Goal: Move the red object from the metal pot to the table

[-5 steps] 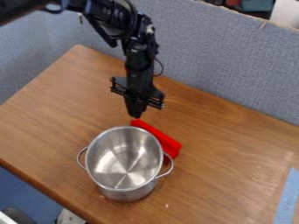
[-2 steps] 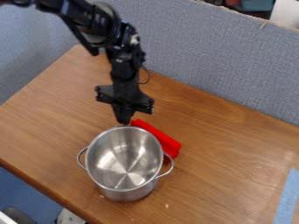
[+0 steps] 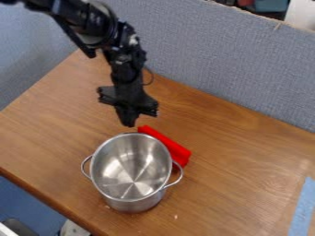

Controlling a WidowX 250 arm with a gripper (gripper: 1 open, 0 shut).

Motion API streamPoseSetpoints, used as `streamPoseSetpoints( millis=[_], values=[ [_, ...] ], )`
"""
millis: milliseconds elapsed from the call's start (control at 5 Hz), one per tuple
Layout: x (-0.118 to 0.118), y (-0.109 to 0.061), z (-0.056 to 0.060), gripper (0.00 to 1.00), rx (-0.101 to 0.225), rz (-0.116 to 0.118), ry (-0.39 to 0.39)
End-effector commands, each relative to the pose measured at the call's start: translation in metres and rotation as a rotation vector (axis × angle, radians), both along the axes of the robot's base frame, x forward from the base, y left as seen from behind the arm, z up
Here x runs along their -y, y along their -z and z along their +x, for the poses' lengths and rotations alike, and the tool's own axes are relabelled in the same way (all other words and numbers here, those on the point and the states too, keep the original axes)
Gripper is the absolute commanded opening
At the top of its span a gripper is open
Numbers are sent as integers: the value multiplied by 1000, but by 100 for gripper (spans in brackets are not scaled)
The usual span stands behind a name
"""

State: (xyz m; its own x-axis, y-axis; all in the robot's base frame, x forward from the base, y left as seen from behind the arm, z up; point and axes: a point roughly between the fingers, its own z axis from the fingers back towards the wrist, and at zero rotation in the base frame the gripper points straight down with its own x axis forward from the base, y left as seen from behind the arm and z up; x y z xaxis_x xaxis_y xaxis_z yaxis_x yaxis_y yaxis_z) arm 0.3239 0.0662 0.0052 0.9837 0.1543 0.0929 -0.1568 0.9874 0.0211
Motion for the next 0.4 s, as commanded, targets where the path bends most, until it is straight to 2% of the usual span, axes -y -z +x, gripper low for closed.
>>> streamPoseSetpoints(
  millis=[0,200],
  values=[
    [27,-50,24,0,129,9,109],
    [67,-67,43,0,164,8,252]
  ],
)
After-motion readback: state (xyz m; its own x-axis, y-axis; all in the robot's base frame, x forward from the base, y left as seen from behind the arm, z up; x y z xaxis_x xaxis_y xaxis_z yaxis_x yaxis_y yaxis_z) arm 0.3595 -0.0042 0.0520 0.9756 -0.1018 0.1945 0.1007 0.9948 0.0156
